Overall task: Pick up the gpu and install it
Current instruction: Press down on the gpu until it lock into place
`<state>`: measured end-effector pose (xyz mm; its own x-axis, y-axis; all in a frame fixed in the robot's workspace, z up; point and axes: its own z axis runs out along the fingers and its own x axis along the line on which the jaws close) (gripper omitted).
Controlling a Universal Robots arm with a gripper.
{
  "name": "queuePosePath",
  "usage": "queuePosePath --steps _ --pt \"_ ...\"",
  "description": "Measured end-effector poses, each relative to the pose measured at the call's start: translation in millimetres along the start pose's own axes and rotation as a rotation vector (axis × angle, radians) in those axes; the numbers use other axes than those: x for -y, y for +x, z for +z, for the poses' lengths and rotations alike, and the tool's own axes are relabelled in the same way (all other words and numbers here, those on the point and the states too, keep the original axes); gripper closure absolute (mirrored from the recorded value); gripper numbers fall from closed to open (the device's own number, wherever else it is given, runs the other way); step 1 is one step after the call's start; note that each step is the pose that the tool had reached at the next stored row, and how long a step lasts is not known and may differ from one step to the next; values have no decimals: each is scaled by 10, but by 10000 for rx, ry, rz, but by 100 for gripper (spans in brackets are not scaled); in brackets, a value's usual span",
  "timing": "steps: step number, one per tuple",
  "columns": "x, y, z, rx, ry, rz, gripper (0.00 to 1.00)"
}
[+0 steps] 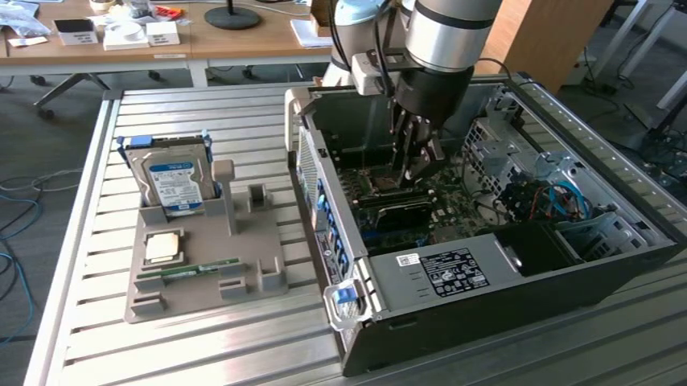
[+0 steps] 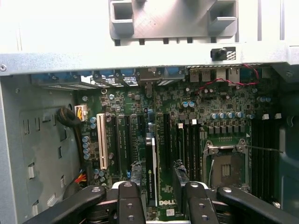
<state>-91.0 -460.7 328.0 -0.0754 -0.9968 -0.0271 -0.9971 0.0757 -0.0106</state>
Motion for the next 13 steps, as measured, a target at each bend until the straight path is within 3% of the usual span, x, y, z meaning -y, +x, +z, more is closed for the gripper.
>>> queuePosePath --steps 11,13 --pt "0 0 0 0 0 0 60" --pt "0 0 0 0 0 0 67"
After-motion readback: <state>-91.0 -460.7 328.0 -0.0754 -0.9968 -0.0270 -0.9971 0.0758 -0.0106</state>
